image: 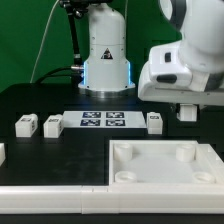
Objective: Assemble one leg
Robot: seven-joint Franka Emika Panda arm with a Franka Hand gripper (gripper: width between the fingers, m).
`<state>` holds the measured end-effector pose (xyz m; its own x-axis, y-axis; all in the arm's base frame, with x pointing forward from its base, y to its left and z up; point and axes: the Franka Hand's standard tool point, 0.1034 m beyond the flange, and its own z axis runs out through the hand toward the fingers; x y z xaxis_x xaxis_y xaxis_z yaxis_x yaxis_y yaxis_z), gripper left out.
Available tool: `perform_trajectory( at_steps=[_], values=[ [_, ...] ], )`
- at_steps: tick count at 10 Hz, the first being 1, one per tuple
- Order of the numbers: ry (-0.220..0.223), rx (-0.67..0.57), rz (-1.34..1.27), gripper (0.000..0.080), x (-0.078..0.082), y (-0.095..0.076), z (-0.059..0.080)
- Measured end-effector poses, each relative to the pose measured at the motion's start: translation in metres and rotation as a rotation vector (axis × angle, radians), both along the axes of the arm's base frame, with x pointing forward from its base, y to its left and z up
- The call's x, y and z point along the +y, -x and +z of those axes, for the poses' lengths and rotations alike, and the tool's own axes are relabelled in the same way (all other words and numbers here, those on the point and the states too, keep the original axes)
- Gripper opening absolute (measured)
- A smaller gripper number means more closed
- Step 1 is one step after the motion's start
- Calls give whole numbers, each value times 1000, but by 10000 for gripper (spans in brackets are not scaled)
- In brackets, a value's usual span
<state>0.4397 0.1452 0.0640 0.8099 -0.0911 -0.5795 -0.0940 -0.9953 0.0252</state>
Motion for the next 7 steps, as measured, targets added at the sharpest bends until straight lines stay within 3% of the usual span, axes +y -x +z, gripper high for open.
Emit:
perform_trajectory(
  at_steps=[3,7],
  values=[
    [-27,-205,-4,291,0,-33,26],
    [-45,-516,3,291,8,-36,25]
  ],
)
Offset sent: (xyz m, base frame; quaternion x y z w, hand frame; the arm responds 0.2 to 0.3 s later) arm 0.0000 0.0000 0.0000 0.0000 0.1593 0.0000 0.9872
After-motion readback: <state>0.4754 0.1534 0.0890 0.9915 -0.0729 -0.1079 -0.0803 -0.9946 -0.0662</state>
